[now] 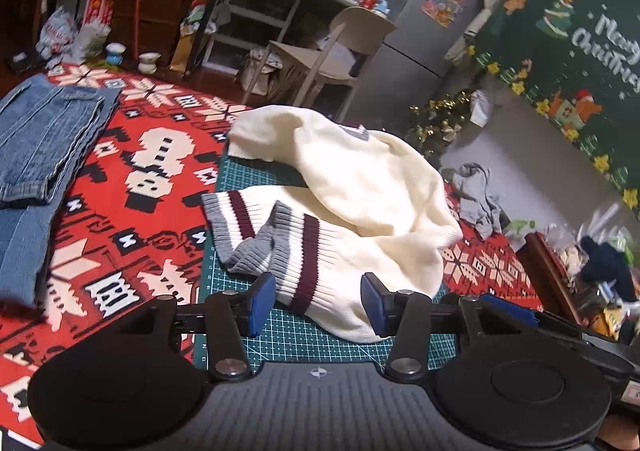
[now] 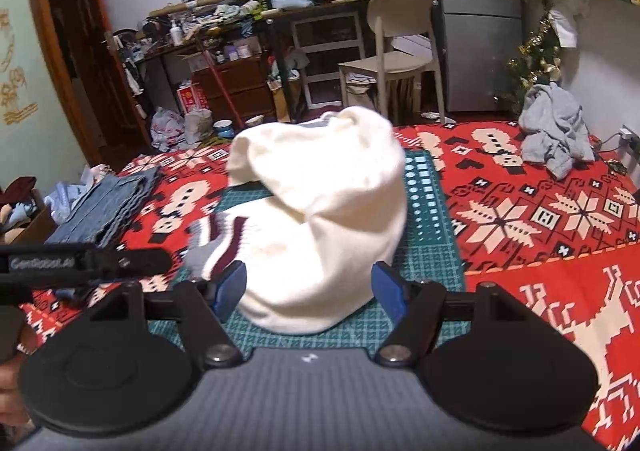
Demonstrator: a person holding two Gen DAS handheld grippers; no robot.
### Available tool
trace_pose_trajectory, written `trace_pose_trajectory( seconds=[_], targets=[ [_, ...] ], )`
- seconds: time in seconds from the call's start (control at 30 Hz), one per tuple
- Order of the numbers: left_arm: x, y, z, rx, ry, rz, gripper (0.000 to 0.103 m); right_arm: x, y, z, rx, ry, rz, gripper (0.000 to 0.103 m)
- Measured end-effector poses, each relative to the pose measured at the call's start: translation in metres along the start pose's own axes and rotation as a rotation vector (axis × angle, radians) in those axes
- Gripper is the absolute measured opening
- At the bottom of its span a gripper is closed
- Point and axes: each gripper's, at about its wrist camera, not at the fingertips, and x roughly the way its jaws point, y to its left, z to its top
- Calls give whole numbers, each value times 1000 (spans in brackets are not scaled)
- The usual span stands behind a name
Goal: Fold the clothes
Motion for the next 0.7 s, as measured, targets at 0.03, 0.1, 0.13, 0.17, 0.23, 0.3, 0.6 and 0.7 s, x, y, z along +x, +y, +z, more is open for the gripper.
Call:
trace_pose_trajectory(
  seconds=[0.03,0.1,0.13,0.17,0.23,0.3,0.6,0.7],
  targets=[
    [3,1,0,1,5,1,46,-1,3,-2,-7,0,5,71],
    [11,6,2,-9,15,15,46,-2,7,-5,-24,2,4,67],
    [15,9,3,-18,20,24,46,-2,8,-5,-33,4,-2,66],
    [20,12,4,-26,23,32,46,-1,7,-4,-26,4,-8,65],
    [30,16,7,-30,23,40,46,3,1,-2,12,8,-10,64],
    [40,18,11,-28,23,41,46,8,-5,0,44,15,-12,64],
    [74,16,18,19,14,60,46,25,-16,10,97,19,3,65],
    [82,17,22,19,-2,67,46,26,-19,13,102,13,5,65]
  ],
)
